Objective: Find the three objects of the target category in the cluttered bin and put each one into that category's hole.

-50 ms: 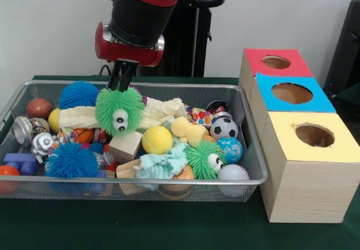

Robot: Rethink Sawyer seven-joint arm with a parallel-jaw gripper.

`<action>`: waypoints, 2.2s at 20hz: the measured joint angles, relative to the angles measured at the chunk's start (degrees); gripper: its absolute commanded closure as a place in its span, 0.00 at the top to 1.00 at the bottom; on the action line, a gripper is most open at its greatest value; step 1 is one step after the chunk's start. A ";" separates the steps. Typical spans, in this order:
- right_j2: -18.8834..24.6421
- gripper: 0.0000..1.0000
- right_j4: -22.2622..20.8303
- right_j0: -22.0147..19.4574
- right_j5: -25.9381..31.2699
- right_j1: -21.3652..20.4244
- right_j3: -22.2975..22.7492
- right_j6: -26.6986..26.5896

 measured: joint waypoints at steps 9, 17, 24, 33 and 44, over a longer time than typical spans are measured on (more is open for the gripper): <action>-0.01 1.00 0.00 0.00 -0.01 -0.01 0.01 0.00; -0.01 1.00 0.00 0.08 -0.01 -0.02 0.00 0.00; -0.01 1.00 0.01 1.34 -0.01 -0.61 0.20 0.00; -0.01 1.00 2.37 6.33 0.00 -2.09 1.43 0.02; -0.06 1.00 8.68 10.98 -1.47 -2.31 7.44 1.97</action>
